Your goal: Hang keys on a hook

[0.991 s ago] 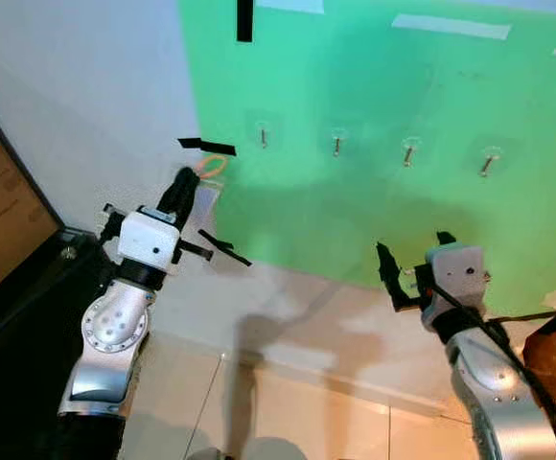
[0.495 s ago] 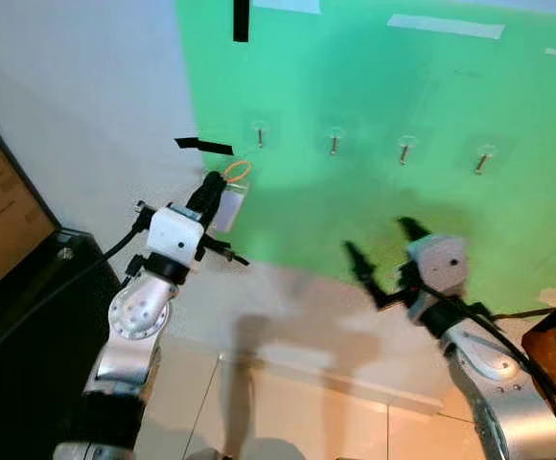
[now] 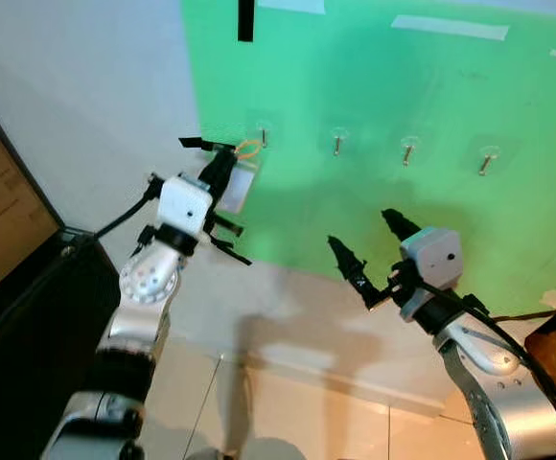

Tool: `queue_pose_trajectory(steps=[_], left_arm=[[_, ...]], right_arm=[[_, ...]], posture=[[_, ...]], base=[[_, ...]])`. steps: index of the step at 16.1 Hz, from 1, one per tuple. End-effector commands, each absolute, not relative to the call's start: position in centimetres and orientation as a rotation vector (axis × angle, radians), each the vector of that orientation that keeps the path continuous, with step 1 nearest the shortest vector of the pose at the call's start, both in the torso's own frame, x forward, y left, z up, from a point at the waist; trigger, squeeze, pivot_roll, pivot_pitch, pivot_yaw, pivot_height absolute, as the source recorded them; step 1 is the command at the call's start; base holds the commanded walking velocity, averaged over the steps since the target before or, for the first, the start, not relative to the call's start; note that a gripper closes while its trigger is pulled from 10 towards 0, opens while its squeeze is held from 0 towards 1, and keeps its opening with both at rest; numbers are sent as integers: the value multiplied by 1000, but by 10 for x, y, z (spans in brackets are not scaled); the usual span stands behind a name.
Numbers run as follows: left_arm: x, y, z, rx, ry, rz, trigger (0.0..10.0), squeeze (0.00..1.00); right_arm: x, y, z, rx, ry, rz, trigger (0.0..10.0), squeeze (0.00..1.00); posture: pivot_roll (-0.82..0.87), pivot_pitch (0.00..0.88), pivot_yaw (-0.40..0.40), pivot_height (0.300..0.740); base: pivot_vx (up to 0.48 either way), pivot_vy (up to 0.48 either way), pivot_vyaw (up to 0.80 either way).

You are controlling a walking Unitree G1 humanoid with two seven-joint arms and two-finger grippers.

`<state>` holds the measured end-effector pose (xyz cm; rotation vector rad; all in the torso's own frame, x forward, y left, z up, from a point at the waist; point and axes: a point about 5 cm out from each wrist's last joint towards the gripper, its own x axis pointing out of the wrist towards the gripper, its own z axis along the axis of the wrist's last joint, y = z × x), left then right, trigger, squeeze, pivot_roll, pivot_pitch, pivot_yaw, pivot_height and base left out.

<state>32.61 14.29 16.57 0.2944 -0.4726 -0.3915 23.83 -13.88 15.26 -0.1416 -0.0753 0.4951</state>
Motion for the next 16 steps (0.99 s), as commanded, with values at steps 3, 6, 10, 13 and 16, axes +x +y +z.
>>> queue_pose_trajectory(steps=[3,6,10,13,16], left_arm=[[341,143,165,285,-436,-395,10000,0],[348,138,159,277,-385,-433,10000,0],[354,135,157,272,-358,-434,10000,0],[359,134,144,318,-276,-440,10000,0],[360,133,138,351,-238,-438,10000,0]], right_arm=[[240,-140,157,-140,-86,495,10000,0],[242,-140,158,-146,-89,491,10000,0],[243,-142,159,-150,-90,491,10000,0],[242,-142,159,-155,-89,493,10000,0],[243,-142,159,-158,-89,495,10000,0]], posture=[[-201,0,22,732],[-206,0,19,732],[-213,0,22,732],[-217,0,23,732],[-218,0,23,732]], base=[[0,0,0],[0,0,0],[0,0,0],[0,0,0],[0,0,0]])
